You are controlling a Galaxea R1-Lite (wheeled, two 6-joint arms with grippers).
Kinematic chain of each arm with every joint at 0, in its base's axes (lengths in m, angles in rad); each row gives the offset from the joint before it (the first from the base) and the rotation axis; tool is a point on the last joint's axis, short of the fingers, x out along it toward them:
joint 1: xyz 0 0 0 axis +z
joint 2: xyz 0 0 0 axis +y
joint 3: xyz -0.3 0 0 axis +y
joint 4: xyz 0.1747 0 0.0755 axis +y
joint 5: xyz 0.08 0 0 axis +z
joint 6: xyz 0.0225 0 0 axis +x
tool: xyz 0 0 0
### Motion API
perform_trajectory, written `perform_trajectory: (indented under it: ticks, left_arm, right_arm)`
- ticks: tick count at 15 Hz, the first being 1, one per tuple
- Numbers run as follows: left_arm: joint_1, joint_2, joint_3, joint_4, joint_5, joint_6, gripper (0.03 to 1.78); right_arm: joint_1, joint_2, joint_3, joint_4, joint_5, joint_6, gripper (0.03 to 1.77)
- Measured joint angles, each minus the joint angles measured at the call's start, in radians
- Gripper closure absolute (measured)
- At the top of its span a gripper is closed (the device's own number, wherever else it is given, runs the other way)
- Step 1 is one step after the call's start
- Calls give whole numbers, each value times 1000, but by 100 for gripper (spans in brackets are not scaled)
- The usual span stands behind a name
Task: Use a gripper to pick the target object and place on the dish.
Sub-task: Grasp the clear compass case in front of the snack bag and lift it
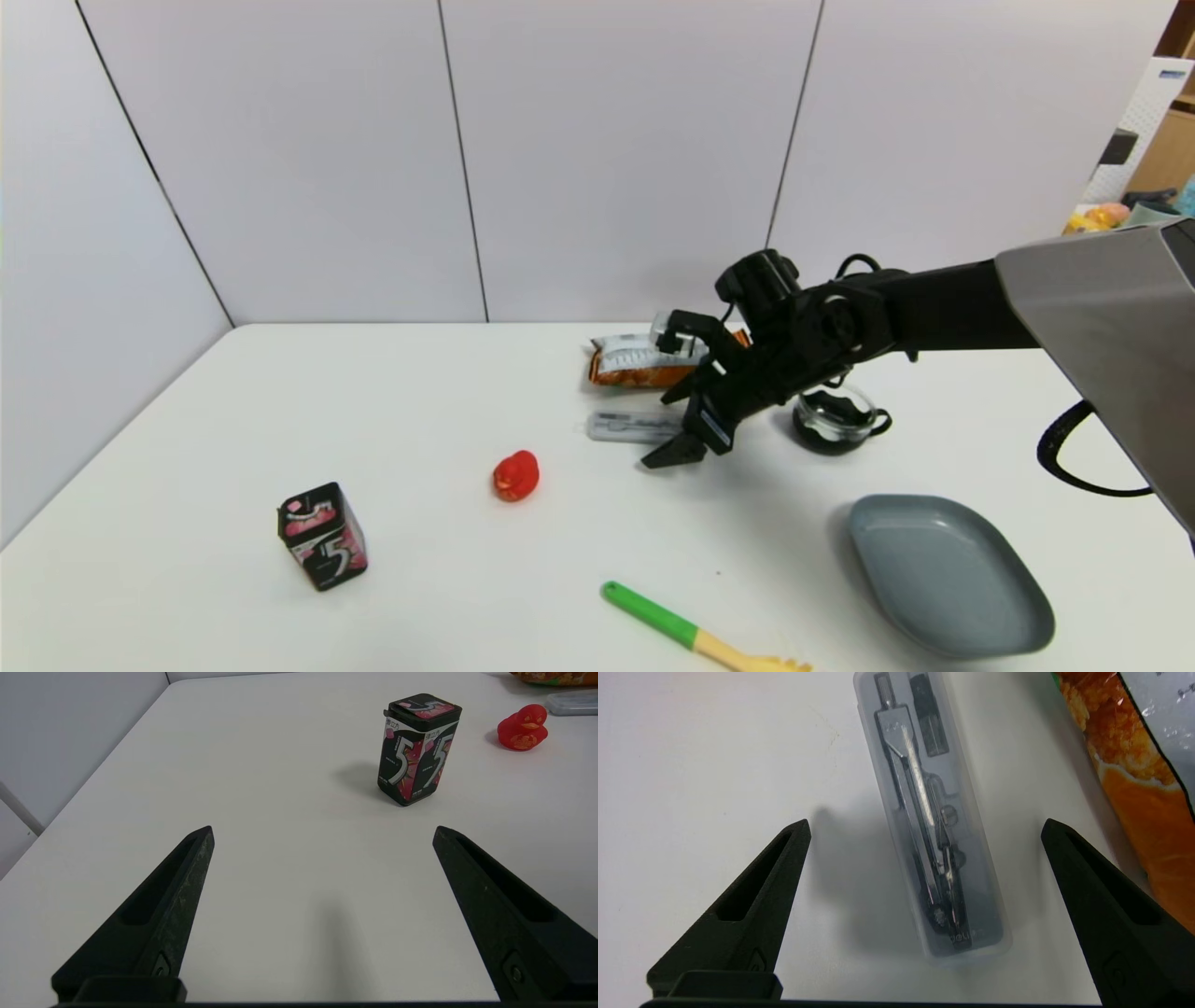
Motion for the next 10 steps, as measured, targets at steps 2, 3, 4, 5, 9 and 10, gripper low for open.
perform_trajectory:
  ticks: [2,3,4,5,9,10]
  left_arm:
    - [0,0,0,0,0,0,12]
    - [0,0,0,0,1,0,12]
    - [0,0,0,0,1,0,12]
    - [0,0,0,0,0,0,12]
    - [0,0,0,0,1,0,12]
    - [0,0,0,0,1,0,12]
  right_arm:
    - [1,7,-14,-1,-2,0,9]
    - [1,11,-17,0,-4,0,9]
    - [1,14,-19,-1,-4,-1,9]
    - [1,17,-20,-2,-5,-1,9]
    - [1,22,-20,-3,-16,-6,9]
    - [1,23,-19,-3,-21,-7,9]
